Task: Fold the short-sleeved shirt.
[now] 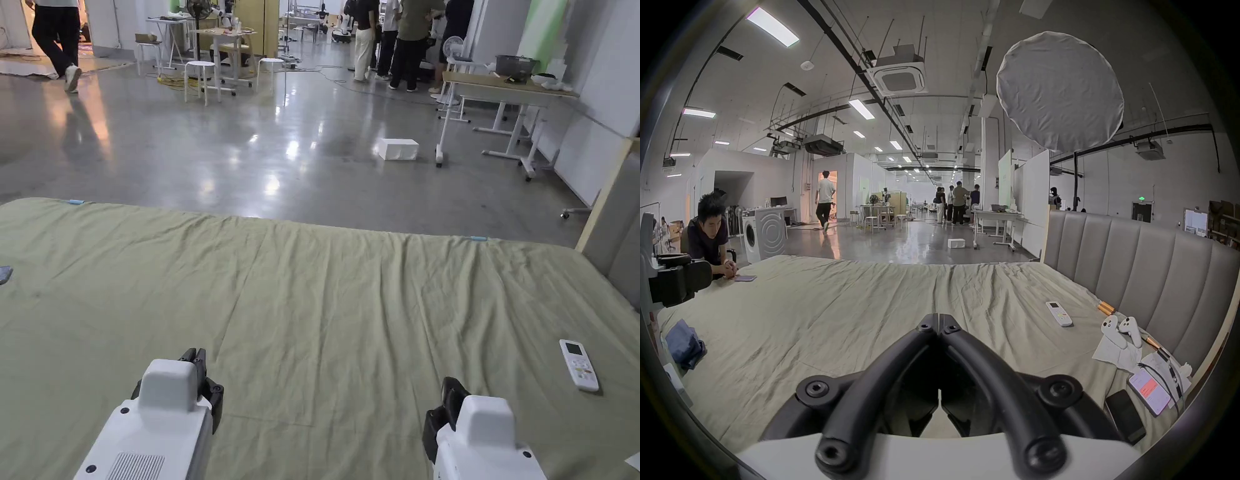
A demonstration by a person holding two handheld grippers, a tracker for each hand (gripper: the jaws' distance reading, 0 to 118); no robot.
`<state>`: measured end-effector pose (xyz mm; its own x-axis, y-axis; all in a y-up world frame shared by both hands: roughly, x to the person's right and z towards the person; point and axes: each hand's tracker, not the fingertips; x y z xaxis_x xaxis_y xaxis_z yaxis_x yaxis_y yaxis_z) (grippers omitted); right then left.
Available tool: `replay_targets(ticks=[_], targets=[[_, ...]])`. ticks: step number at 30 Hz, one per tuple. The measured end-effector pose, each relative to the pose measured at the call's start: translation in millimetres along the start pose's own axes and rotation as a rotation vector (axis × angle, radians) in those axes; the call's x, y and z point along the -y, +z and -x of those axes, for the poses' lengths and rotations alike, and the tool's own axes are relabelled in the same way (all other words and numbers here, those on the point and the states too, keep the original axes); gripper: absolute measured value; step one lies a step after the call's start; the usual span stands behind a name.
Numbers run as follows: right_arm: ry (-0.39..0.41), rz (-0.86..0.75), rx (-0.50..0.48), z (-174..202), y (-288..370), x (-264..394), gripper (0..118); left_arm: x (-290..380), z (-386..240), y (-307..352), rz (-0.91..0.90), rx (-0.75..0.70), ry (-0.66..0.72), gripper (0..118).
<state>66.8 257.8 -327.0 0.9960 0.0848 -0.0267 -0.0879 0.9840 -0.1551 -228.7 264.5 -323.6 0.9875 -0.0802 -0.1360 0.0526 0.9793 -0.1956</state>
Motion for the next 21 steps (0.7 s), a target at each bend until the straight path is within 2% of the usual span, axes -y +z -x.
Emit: replay_targets(ticks=[9, 11, 12, 13, 14, 15, 16, 18, 19, 21], targets=[[0.018, -0.013, 0.01, 5.8, -0.5, -0.6, 2, -3.8, 1.8, 2.6, -0.025, -0.016, 0.005, 6], [0.027, -0.015, 0.014, 5.2, -1.5, -1.3, 25, -5.6, 2.6, 2.6, -0.029, -0.02, 0.008, 13], [0.011, 0.0, 0.012, 4.0, -2.7, -0.6, 46, -6.4, 3.7, 1.9, -0.029, -0.015, 0.013, 24], [0.007, -0.002, 0.016, 3.5, -2.8, -0.4, 58, -6.3, 4.2, 1.2, -0.028, -0.014, 0.014, 35], [0.008, -0.005, 0.026, 3.4, -2.7, -0.1, 65, -5.6, 4.9, 0.3, -0.028, -0.013, 0.016, 47], [0.022, -0.008, 0.043, 3.8, -2.7, -0.2, 72, -5.1, 5.2, 0.4, -0.032, -0.018, 0.018, 64], [0.055, -0.014, 0.073, 5.3, -2.0, -1.0, 75, -4.7, 5.7, 1.1, -0.041, -0.032, 0.019, 72], [0.101, -0.07, 0.098, 6.5, 0.3, -3.7, 87, -3.1, 6.6, 4.3, -0.055, -0.045, 0.017, 74], [0.046, -0.032, 0.077, 5.0, -0.8, -1.0, 95, -2.4, 6.3, 4.3, -0.057, -0.053, 0.014, 75], [0.026, -0.016, 0.06, 4.0, -1.5, -0.3, 106, -0.8, 5.4, 2.8, -0.05, -0.059, 0.007, 84]])
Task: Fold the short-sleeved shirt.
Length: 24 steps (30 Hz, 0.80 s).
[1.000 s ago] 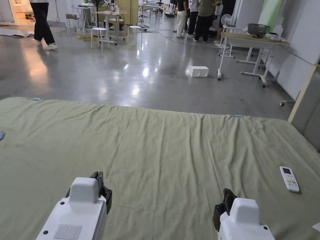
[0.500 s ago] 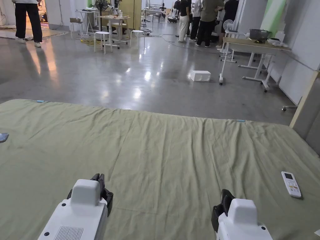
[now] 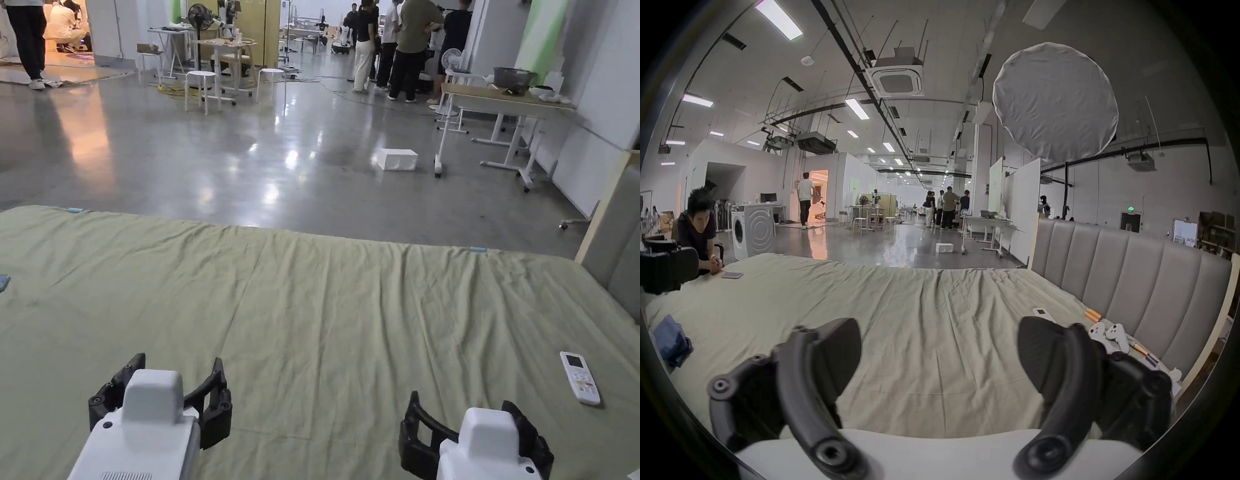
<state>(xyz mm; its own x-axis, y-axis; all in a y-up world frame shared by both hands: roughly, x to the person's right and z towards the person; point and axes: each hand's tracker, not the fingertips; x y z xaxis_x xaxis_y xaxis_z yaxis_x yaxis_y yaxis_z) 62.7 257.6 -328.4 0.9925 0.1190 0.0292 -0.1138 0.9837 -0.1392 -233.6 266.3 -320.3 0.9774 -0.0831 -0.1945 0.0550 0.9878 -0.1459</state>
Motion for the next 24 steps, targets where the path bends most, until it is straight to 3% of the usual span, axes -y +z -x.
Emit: replay_targets(ticks=[3, 8, 14, 15, 20, 24], targets=[[0.007, -0.015, -0.012, 0.8, -0.7, 1.3, 110, 2.9, -0.1, -1.6, 0.015, -0.006, -0.009, 98], [0.025, -0.03, -0.039, 5.4, -2.1, -0.4, 118, -1.6, 3.7, -0.6, -0.003, -0.003, 0.015, 99], [-0.068, -0.026, -0.132, 1.7, 0.4, -8.4, 118, -7.4, 7.8, 0.3, -0.015, 0.018, 0.032, 100], [-0.053, -0.02, -0.136, 2.7, -0.5, -11.9, 118, -7.6, 7.9, 0.5, -0.014, 0.017, 0.028, 100], [-0.018, -0.019, -0.104, 11.5, 2.4, -16.6, 118, -6.5, 5.4, 2.8, 0.011, 0.028, 0.035, 100], [-0.086, 0.008, -0.078, 12.6, 2.0, -18.5, 118, -6.6, 2.5, 2.1, 0.02, 0.063, 0.033, 100]])
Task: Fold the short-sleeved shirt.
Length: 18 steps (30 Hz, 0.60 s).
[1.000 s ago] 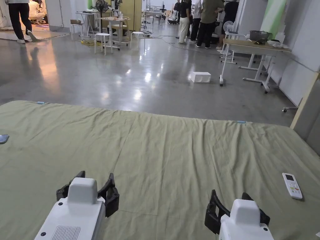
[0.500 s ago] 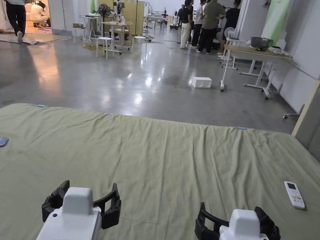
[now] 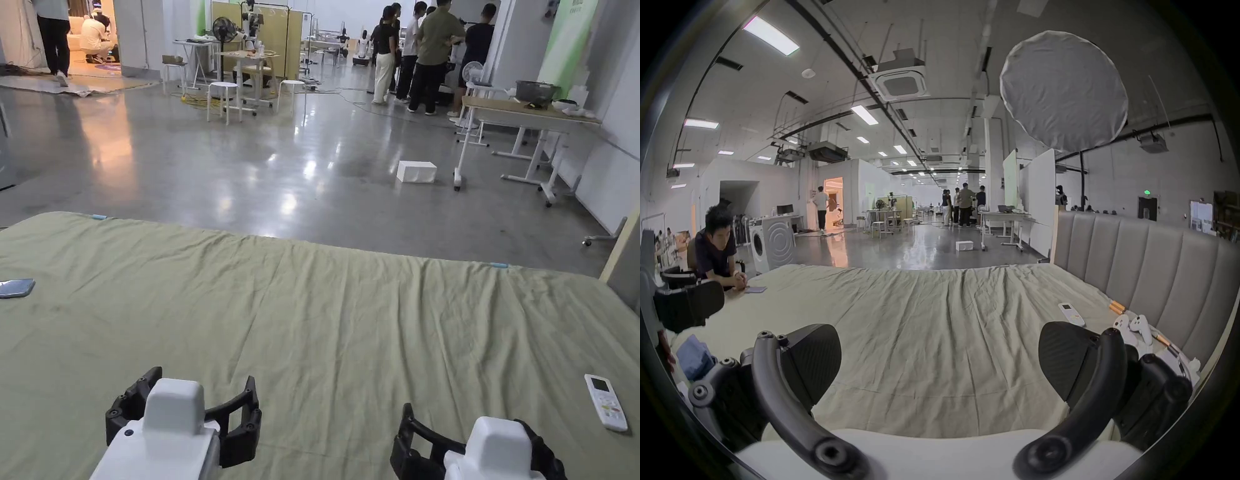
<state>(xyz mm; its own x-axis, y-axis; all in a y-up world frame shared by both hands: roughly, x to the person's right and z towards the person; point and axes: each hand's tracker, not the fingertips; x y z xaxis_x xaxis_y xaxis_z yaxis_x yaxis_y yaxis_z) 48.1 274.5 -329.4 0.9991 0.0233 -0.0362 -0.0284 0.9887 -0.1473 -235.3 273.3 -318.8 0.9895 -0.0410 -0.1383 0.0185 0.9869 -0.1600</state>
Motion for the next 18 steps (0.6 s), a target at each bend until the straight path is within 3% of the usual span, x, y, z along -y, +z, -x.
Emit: replay_targets(ticks=[5, 8, 12, 14, 18], targets=[[-0.071, 0.05, 0.043, -1.7, -3.0, -3.7, 118, 0.6, -1.1, -2.9, 0.029, 0.035, 0.052, 100], [-0.113, 0.067, 0.028, -5.2, -4.9, -5.6, 118, 0.4, -0.9, -4.5, 0.029, 0.026, 0.06, 100], [-0.226, 0.093, -0.044, -12.6, -4.8, -15.5, 118, -0.5, 2.5, -8.9, 0.056, 0.018, 0.081, 100], [-0.264, 0.134, -0.027, -14.3, -8.0, -19.5, 118, -0.4, 4.1, -8.0, 0.029, 0.006, 0.09, 100], [-0.223, 0.146, 0.05, -11.3, -12.6, -24.0, 118, -0.5, 5.2, -7.0, 0.01, -0.016, 0.037, 100]])
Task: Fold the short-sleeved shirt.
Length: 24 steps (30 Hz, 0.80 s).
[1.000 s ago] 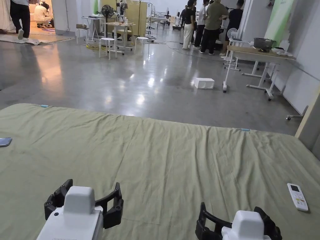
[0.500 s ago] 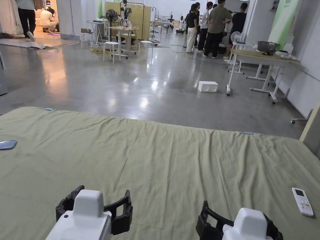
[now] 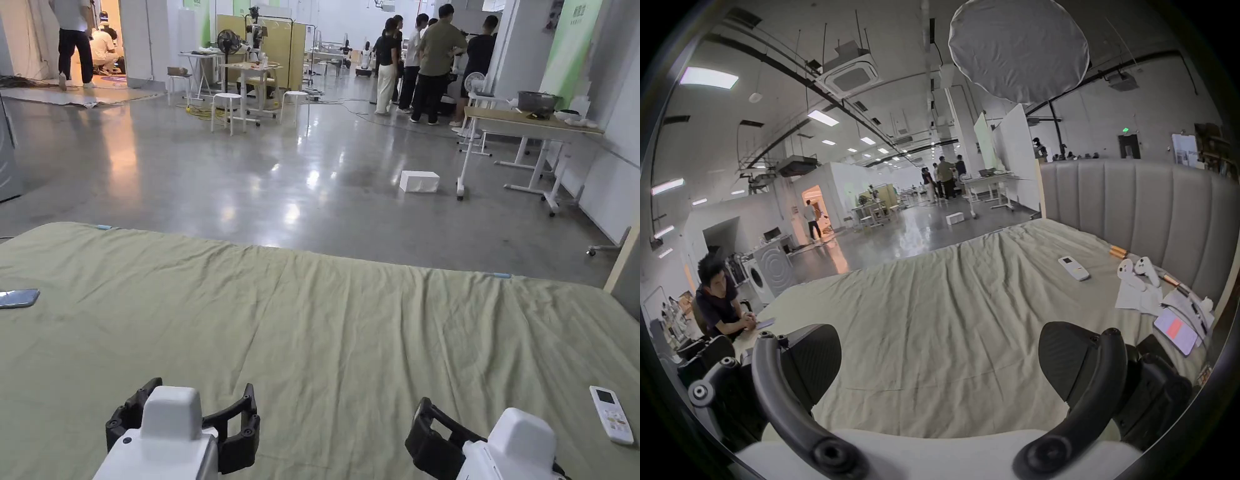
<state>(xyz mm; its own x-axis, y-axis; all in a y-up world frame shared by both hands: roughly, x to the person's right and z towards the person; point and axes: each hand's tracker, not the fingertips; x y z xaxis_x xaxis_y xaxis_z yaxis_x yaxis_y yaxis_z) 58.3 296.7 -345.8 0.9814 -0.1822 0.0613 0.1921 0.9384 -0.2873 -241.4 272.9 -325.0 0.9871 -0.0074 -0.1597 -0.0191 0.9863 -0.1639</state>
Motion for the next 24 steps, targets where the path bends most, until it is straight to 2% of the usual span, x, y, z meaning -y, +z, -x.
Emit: replay_targets(ticks=[4, 17, 24], targets=[[0.049, 0.005, 0.034, 5.3, -1.7, -1.2, 118, -1.5, 3.5, 0.2, 0.011, 0.058, 0.013, 100], [0.106, 0.086, 0.026, 8.6, -8.9, 6.9, 118, -0.9, 3.7, 1.6, 0.038, 0.041, -0.015, 100], [0.077, 0.132, 0.013, -1.0, -13.9, 12.4, 118, 3.6, 6.5, 0.5, 0.046, 0.04, -0.019, 100]])
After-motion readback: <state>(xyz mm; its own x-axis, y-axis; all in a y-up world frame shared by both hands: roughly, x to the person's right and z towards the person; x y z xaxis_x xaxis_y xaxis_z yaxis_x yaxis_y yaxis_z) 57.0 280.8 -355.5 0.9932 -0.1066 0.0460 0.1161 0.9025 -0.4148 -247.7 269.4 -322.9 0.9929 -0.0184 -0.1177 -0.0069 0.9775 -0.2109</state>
